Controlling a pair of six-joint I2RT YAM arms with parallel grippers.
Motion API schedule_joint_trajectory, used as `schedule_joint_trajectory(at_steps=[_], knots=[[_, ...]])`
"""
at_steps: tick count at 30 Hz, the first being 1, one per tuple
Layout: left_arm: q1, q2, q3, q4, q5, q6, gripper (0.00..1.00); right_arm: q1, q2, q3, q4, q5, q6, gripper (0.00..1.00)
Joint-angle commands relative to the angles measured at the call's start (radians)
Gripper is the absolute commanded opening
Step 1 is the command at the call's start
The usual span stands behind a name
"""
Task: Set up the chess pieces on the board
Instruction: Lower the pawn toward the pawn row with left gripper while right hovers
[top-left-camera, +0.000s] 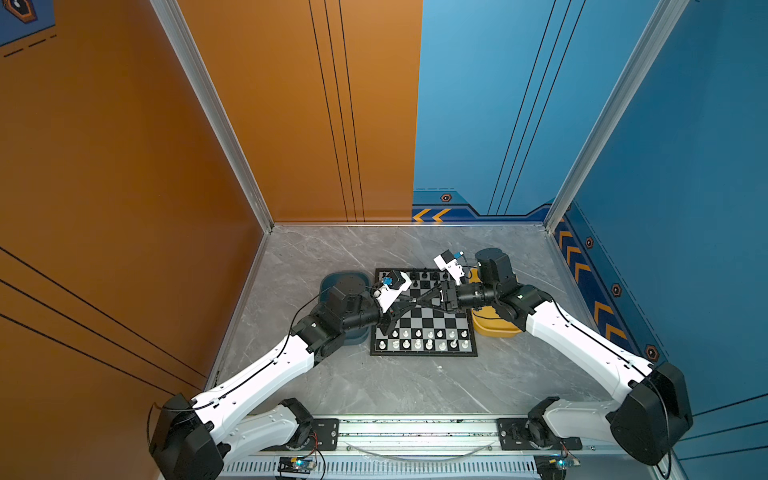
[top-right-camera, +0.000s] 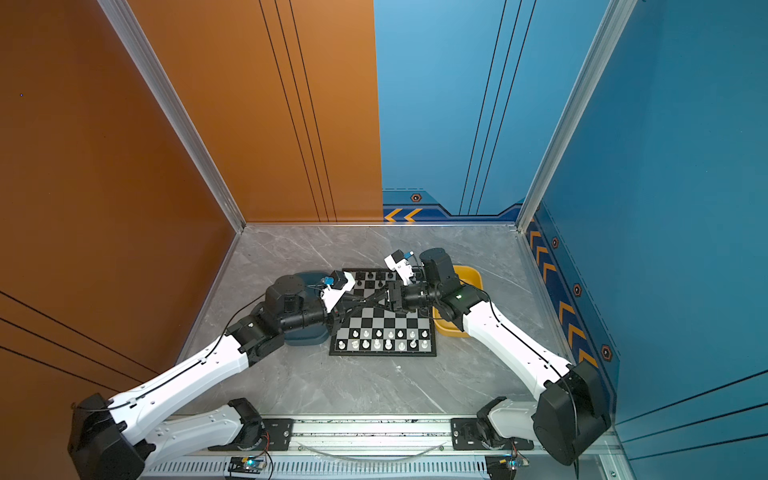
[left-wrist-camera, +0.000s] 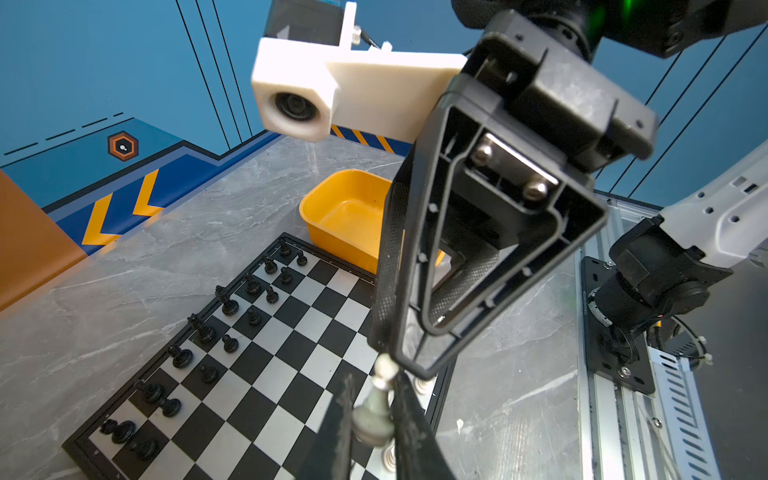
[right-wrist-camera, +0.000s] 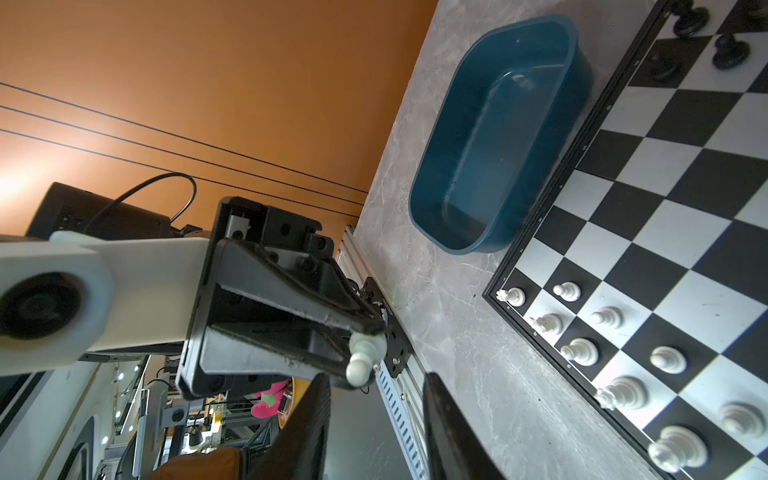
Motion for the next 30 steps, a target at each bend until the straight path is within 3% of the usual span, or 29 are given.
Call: schedule_joint_trajectory(at_steps=[1, 30], knots=[[-0.010, -0.017, -0.013, -0.010, -0.006, 0.014, 0.17, 0.007, 0.018, -0.011, 0.049, -0.027, 0.024, 0.39], [-0.018, -0.022, -0.020, -0.002, -0.026, 0.021, 0.17, 0.025, 0.049, -0.021, 0.104, -0.045, 0.069, 0.25]])
